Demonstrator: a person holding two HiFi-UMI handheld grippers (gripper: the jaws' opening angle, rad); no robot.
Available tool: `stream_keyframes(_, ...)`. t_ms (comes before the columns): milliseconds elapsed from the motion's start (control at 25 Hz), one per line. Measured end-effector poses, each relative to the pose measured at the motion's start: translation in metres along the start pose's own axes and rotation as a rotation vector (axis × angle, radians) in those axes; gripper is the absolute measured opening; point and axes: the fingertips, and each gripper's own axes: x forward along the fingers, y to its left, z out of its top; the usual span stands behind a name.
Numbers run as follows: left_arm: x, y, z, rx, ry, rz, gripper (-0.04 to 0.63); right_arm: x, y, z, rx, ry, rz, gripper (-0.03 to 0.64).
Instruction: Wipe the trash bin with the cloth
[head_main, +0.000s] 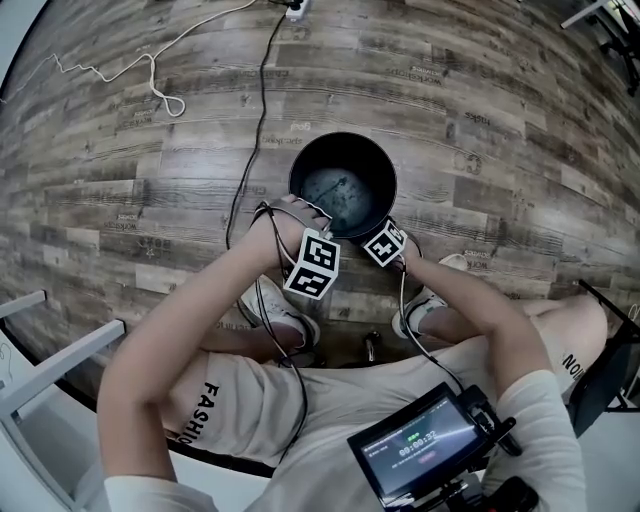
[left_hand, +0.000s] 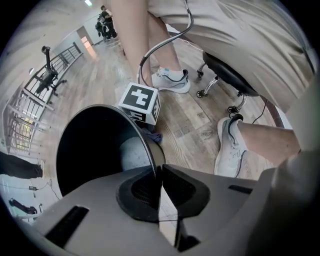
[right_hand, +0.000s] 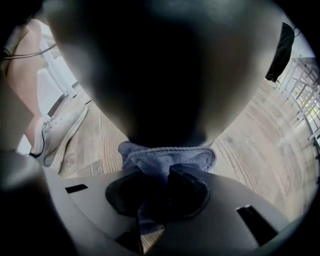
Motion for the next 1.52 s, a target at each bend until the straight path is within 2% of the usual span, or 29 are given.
stream_keyframes(120, 0.001, -0.001, 0.001, -0.004, 0.011, 0.003, 0.026, -0.004, 0.001, -0.003, -0.005, 0.013, 0.023, 0.077)
stream_keyframes(240, 0.002, -0.003, 0.003, -0.023, 0.014, -0.013, 0.028, -0.021, 0.003, -0.004, 0.096, 0.046, 0.062, 0.077)
stream_keyframes(320, -0.001, -0.006, 0.002, -0.04, -0.002, -0.04, 0.053, -0.039, 0.012, -0.006, 0.143, 0.084, 0.11, 0.077)
stream_keyframes(360, -0.004, -0.008, 0.001, -0.051, -0.014, -0.05, 0.08, -0.05, 0.019, -0.009, 0.141, 0.104, 0.134, 0.077)
stream_keyframes(480, -0.007, -0.007, -0.01, -0.062, -0.019, -0.044, 0.103, -0.095, 0.035, -0.012, 0.112, 0.126, 0.189, 0.077)
stream_keyframes(600, -0.003, -0.001, -0.022, -0.027, 0.009, 0.009, 0.106, -0.15, 0.046, 0.0, 0.134, 0.093, 0.223, 0.077)
stream_keyframes(680, -0.002, 0.001, -0.023, -0.036, 0.007, 0.032, 0.083, -0.18, 0.055, 0.016, 0.15, 0.05, 0.239, 0.077)
stream_keyframes(880, 0.0, 0.002, -0.022, -0.089, 0.028, -0.012, 0.072, -0.224, 0.065, 0.067, 0.124, -0.083, 0.223, 0.077)
stream_keyframes(1000, 0.0, 0.004, -0.018, -0.144, 0.031, -0.015, 0.072, -0.231, 0.065, 0.08, 0.136, -0.094, 0.211, 0.077)
stream_keyframes(1160, 0.0, 0.011, -0.002, -0.26, 0.013, 0.014, 0.056, -0.223, 0.066, 0.078, 0.135, -0.063, 0.215, 0.077)
stream_keyframes(1240, 0.0, 0.014, 0.006, -0.289, -0.001, 0.025, 0.045, -0.212, 0.058, 0.076, 0.125, -0.061, 0.196, 0.077)
stream_keyframes(1400, -0.001, 0.015, 0.011, -0.247, -0.02, 0.034, 0.032, -0.188, 0.03, 0.082, 0.057, -0.077, 0.134, 0.077)
stream_keyframes(1520, -0.001, 0.014, 0.011, -0.218, -0.029, 0.043, 0.031, -0.173, 0.025, 0.08, 0.025, -0.066, 0.138, 0.077)
